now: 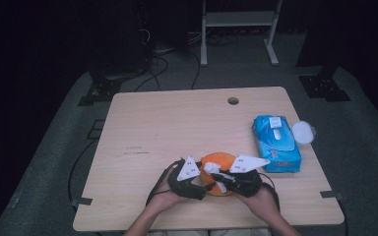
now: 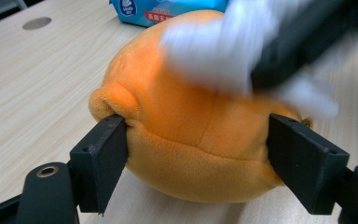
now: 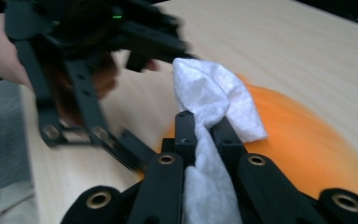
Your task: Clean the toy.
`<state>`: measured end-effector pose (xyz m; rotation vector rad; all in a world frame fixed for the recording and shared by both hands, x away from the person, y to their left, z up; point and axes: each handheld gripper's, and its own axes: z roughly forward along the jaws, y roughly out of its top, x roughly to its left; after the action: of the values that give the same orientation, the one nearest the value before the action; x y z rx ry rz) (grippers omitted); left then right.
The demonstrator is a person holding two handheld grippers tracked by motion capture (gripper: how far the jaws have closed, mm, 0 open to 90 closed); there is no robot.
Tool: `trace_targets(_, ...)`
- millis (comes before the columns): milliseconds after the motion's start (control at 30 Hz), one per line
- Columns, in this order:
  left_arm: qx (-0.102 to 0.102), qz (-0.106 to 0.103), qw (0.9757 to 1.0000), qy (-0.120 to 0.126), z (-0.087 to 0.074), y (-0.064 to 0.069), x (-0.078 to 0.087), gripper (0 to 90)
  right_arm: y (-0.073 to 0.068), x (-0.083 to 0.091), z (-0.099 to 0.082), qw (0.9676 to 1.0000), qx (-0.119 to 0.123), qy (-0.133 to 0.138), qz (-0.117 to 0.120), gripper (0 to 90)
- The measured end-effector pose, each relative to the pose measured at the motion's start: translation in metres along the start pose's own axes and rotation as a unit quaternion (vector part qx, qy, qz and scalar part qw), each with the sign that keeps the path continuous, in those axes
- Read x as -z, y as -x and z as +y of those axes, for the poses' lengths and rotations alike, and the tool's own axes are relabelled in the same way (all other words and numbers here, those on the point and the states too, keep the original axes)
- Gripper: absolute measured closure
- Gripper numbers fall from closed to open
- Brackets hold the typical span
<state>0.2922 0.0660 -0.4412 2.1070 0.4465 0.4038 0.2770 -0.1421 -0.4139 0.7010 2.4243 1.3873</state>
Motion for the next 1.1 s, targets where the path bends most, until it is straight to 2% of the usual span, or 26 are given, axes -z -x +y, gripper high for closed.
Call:
trace_targets(67, 0.001, 0.004, 1.0, -0.004, -0.002, 0.0, 0.001, 23.3, -0.002, -0.008, 0.003, 1.0, 0.005, -0.007, 0.002, 82.8)
trace_targets(100, 0.009, 0.002, 1.0, -0.002, -0.004, -0.002, 0.001, 23.5, 0.001, -0.008, 0.004, 1.0, 0.001, -0.003, 0.002, 82.8)
trace_targets(133, 0.007, 0.001, 1.0, -0.003, -0.005, -0.002, 0.001, 23.7, 0.005, -0.007, 0.004, 1.0, -0.005, 0.001, -0.003, 82.8)
trace_targets(267, 0.012, -0.002, 0.9999, -0.005, -0.009, -0.004, 0.001, 23.7, 0.03, 0.012, -0.001, 0.9983, -0.034, 0.017, -0.042, 82.8)
trace_targets(300, 0.013, -0.004, 0.9999, -0.005, -0.009, -0.005, 0.002, 23.6, 0.038, 0.018, -0.005, 0.9974, -0.05, 0.018, -0.048, 82.8)
trace_targets(367, 0.024, -0.011, 0.9996, 0.004, -0.003, -0.008, 0.006, 20.5, 0.041, 0.022, -0.012, 0.9968, -0.06, 0.019, -0.049, 82.8)
trace_targets(433, 0.033, -0.004, 0.9992, 0.024, 0.002, -0.008, 0.011, 17.9, 0.036, 0.02, -0.015, 0.997, -0.054, 0.022, -0.05, 82.8)
trace_targets(500, 0.031, 0.004, 0.9988, 0.039, 0.006, -0.006, 0.012, 17.9, 0.028, 0.017, -0.014, 0.9976, -0.058, 0.03, -0.024, 82.7)
trace_targets(567, 0.01, 0.014, 0.9997, 0.015, 0.004, -0.004, 0.008, 18.5, 0.019, 0.013, -0.01, 0.9987, -0.042, 0.03, -0.008, 82.7)
trace_targets(600, 0.009, 0.015, 0.9998, 0.013, 0.001, -0.005, 0.007, 19.9, 0.016, 0.012, -0.008, 0.999, -0.033, 0.028, -0.009, 82.7)
trace_targets(633, 0.015, 0.013, 0.9997, 0.015, -0.002, -0.006, 0.006, 21.2, 0.015, 0.012, -0.008, 0.9992, -0.025, 0.027, -0.014, 82.7)
trace_targets(733, 0.033, 0.01, 0.9993, 0.012, -0.008, -0.012, 0.007, 23.2, 0.025, 0.018, -0.014, 0.9983, -0.042, 0.029, -0.027, 82.8)
trace_targets(800, 0.035, 0.009, 0.9992, 0.014, -0.01, -0.012, 0.007, 23.4, 0.035, 0.026, -0.021, 0.9968, -0.062, 0.031, -0.039, 82.7)
trace_targets(867, 0.033, 0.009, 0.9993, 0.016, -0.009, -0.011, 0.007, 23.4, 0.038, 0.031, -0.027, 0.9962, -0.069, 0.029, -0.045, 82.7)
trace_targets(967, 0.013, 0.012, 0.999, 0.04, 0.003, -0.008, 0.012, 18.7, 0.034, 0.033, -0.032, 0.996, -0.069, 0.026, -0.051, 82.7)
trace_targets(1000, 0.013, 0.011, 0.9984, 0.053, 0.004, -0.006, 0.013, 18.4, 0.033, 0.032, -0.032, 0.9962, -0.065, 0.03, -0.05, 82.7)
trace_targets(1033, 0.007, 0.008, 0.9984, 0.056, 0.007, -0.005, 0.012, 18.6, 0.032, 0.031, -0.031, 0.9964, -0.064, 0.036, -0.044, 82.7)
trace_targets(1100, -0.012, 0.012, 0.9993, 0.033, 0.005, -0.001, 0.006, 21.4, 0.027, 0.029, -0.027, 0.9967, -0.058, 0.045, -0.033, 82.7)
